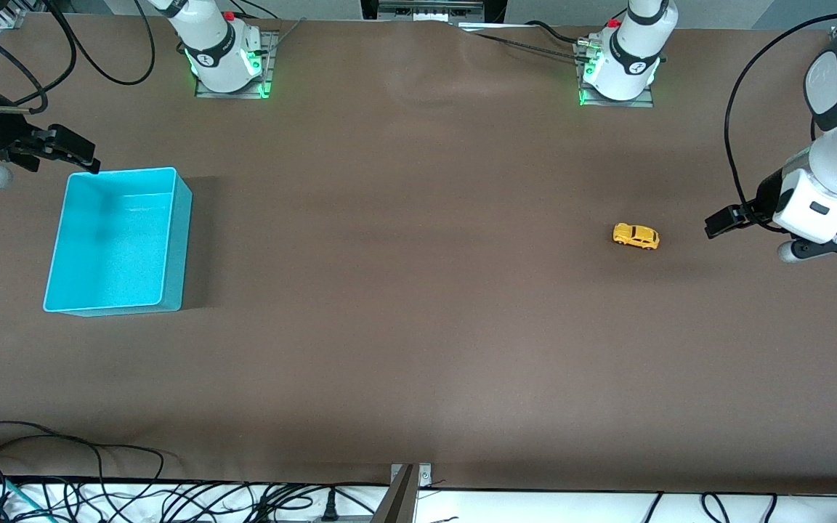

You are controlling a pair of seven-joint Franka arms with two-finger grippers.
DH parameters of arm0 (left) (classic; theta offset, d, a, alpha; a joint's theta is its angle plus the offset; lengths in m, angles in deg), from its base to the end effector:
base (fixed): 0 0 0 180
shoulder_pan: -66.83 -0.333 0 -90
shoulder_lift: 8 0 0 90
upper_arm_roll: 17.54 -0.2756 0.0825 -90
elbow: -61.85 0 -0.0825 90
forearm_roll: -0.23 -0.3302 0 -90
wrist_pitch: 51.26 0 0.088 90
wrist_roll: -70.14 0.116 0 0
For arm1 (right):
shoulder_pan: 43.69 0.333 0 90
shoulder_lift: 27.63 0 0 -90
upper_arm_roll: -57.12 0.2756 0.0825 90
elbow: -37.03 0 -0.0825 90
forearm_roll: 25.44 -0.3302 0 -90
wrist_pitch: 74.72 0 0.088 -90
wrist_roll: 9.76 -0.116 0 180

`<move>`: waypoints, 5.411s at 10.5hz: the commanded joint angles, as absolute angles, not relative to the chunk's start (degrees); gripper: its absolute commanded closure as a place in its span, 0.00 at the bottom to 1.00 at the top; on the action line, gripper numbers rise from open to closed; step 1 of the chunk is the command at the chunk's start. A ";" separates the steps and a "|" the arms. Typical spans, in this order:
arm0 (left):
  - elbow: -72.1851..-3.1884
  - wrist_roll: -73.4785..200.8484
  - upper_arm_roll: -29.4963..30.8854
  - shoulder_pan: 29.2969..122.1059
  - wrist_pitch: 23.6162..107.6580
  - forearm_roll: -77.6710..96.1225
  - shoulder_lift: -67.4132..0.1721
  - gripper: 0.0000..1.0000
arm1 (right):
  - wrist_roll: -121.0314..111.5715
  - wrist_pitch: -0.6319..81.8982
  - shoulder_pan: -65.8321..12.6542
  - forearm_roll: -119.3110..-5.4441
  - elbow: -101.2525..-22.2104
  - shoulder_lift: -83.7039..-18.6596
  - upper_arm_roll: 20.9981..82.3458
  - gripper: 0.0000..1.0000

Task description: Wind up and store yellow beetle car

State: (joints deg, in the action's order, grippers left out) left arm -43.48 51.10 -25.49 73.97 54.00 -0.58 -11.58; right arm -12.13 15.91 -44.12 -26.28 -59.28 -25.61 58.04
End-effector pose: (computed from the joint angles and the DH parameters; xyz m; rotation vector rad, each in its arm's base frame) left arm 0.5190 0.0074 0.4529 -3.0630 -0.5294 0.0914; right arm 0.4886 0.0060 0.5475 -3.1271 0.0523 0.1004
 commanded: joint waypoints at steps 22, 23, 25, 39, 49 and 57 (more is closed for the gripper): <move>-72.43 -12.48 -21.85 71.66 88.72 4.56 -22.58 0.00 | -11.87 17.03 -43.78 -25.71 -59.83 -25.70 57.65 0.00; -74.27 -12.92 -21.94 71.57 91.88 4.45 -22.59 0.00 | -11.87 17.03 -43.78 -25.71 -59.83 -25.70 57.65 0.00; -74.73 -12.92 -21.85 71.66 93.05 4.45 -23.55 0.00 | -11.87 17.03 -43.78 -25.71 -59.83 -25.70 57.56 0.00; -74.03 -15.36 -19.67 71.75 92.09 4.36 -23.74 1.00 | -11.87 17.03 -43.78 -25.71 -59.92 -25.70 57.65 0.00; -73.94 -29.18 -10.42 71.14 92.61 4.54 -25.83 1.00 | -11.87 17.12 -43.78 -25.71 -59.92 -25.78 57.65 0.00; -73.85 -20.31 -10.86 64.47 94.20 4.28 -30.06 1.00 | -11.87 17.12 -43.78 -25.71 -59.92 -25.78 57.65 0.00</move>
State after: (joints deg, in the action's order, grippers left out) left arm -74.08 -22.70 -10.58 66.68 91.70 5.91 -25.46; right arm -12.08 16.63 -43.94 -26.28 -59.30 -26.32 57.68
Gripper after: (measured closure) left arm 0.551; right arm 0.000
